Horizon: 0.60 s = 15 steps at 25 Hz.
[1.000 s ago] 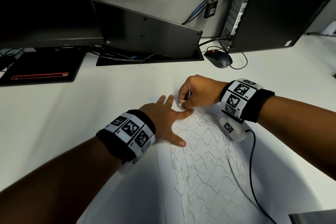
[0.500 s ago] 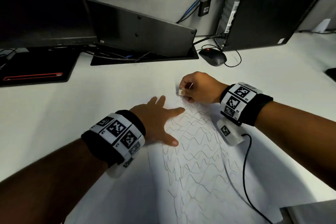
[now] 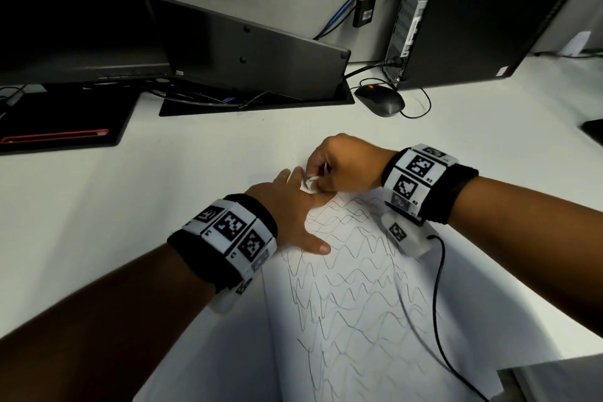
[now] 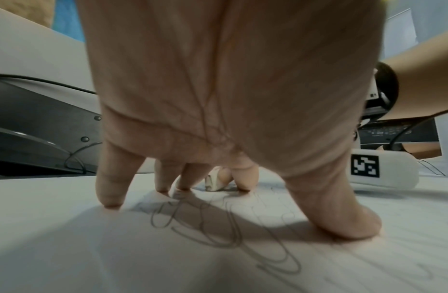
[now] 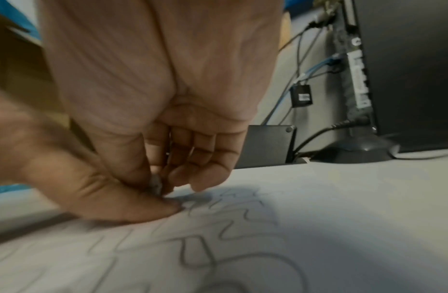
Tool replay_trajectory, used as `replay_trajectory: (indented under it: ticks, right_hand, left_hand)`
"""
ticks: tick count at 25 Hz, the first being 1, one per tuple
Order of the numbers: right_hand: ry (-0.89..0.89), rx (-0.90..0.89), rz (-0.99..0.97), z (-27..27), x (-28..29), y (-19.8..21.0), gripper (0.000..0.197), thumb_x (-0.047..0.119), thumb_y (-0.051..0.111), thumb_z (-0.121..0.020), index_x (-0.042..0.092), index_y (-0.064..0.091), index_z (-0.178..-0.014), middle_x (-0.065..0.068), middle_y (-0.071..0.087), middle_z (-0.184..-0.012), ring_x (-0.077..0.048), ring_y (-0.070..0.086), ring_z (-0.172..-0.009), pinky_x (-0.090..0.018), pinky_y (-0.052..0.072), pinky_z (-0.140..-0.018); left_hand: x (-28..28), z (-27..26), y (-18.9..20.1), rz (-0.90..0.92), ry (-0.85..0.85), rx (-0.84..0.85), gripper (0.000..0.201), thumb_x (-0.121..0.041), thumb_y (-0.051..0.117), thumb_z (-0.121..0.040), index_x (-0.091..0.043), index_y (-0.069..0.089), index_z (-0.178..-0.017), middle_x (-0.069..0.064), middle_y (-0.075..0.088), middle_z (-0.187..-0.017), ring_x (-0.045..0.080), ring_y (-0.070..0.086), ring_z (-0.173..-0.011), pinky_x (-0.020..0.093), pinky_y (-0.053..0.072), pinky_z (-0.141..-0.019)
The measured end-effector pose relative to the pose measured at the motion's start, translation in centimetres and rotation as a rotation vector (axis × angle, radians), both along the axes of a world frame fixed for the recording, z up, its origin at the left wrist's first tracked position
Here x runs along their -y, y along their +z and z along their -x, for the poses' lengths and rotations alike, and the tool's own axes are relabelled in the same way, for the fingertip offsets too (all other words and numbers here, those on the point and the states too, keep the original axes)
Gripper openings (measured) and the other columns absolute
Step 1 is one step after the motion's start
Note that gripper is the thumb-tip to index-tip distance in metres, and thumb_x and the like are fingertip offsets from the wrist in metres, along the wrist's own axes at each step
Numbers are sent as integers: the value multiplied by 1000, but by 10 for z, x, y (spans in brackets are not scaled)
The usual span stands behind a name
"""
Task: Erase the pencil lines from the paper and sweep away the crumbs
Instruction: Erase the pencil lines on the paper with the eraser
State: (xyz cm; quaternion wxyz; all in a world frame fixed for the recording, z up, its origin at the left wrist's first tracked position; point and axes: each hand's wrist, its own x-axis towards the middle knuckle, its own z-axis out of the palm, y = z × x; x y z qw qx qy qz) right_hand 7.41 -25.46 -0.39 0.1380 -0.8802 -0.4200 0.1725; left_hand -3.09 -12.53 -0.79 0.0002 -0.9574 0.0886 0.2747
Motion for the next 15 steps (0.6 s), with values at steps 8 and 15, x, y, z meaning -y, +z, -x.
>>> replay_trajectory:
  ticks: [8, 15]
  right_hand:
    - [36, 41, 40, -5, 1, 6, 9, 26, 67, -84, 25, 74, -89, 12, 68, -81, -6, 61, -76, -25, 50, -70]
    - [26, 26, 31, -7, 4, 4, 8, 24, 67, -83, 23, 74, -87, 10, 69, -78, -5, 60, -72, -24, 51, -69]
  left_hand:
    - [0, 1, 1, -11, -8, -11, 96, -75, 54, -82, -50, -7, -153, 15, -15, -164, 30, -10, -152, 53, 27, -117]
    - [0, 1, 0, -9, -17, -11, 95, -75, 54, -82, -52, -6, -152, 17, -13, -164, 30, -10, -152, 51, 28, -115]
